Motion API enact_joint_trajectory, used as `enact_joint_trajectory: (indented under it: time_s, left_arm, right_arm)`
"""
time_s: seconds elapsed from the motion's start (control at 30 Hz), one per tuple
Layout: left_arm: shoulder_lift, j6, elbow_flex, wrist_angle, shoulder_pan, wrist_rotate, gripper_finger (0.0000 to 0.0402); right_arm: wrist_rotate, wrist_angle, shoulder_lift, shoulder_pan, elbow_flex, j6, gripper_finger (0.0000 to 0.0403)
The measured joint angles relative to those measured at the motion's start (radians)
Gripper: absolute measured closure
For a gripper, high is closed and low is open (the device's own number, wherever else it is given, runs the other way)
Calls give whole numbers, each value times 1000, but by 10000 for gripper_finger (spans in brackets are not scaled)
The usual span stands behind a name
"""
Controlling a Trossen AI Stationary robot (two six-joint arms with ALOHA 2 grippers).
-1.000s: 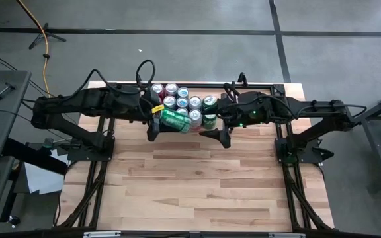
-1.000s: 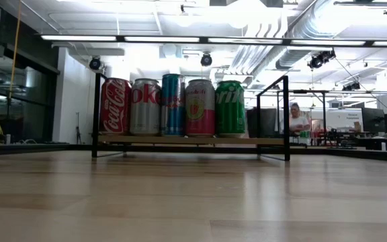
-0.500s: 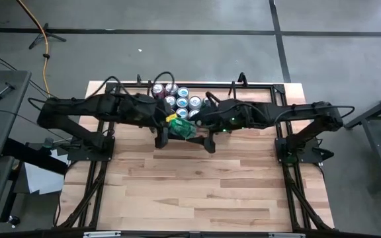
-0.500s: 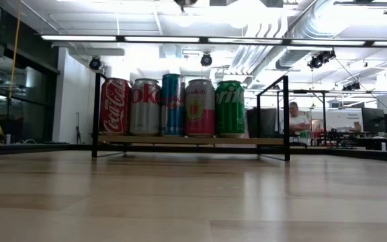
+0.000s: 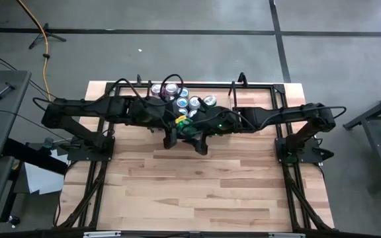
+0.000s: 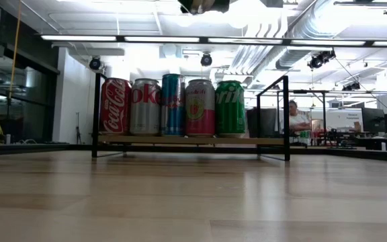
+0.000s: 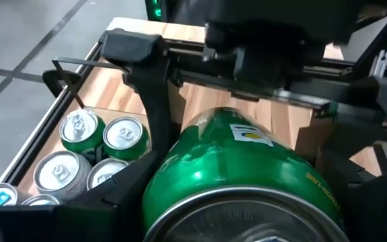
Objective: Place canned beverage on shelf
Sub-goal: Put the green soda can on the shelf aligned with the other green soda cans
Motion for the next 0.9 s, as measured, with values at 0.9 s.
enact_joint_trajectory:
  time_s: [0.9]
  left_arm:
    - [-263,-104,-177,-38,21,-48,83]
  right_arm:
    - [16,-301,-208,0,-139,60,115]
